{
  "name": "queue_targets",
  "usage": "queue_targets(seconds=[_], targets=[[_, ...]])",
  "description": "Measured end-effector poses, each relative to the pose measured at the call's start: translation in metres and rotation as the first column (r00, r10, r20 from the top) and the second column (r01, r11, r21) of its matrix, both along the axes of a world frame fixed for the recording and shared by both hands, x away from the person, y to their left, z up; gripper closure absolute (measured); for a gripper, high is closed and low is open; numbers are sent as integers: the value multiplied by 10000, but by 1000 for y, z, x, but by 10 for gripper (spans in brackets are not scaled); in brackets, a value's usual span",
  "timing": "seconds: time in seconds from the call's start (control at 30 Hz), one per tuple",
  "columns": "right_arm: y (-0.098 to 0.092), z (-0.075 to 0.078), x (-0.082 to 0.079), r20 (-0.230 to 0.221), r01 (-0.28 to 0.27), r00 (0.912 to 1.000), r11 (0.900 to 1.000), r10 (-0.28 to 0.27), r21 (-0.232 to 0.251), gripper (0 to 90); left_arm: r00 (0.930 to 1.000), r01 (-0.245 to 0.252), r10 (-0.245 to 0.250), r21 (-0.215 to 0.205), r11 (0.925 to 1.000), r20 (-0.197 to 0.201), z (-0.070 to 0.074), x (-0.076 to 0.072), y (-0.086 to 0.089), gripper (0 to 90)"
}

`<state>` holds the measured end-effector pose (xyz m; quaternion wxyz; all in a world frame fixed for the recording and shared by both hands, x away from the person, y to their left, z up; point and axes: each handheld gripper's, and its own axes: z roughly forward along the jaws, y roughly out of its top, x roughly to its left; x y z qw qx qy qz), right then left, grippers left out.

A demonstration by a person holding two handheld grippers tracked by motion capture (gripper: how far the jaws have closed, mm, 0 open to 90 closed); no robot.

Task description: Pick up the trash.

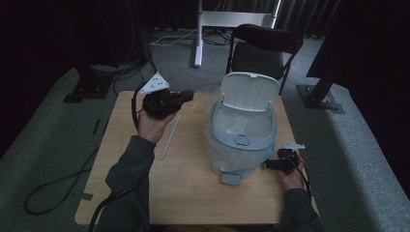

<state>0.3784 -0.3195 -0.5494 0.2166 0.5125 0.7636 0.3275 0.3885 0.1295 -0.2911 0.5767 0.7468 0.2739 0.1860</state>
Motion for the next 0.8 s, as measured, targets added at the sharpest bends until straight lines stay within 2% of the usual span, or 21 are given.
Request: queue_targets(seconds=[0.8], targets=[[0, 0, 0, 0, 0, 10000, 10000, 0, 1, 116, 9988, 492, -492, 52, 9988, -67, 0, 4, -24, 864]])
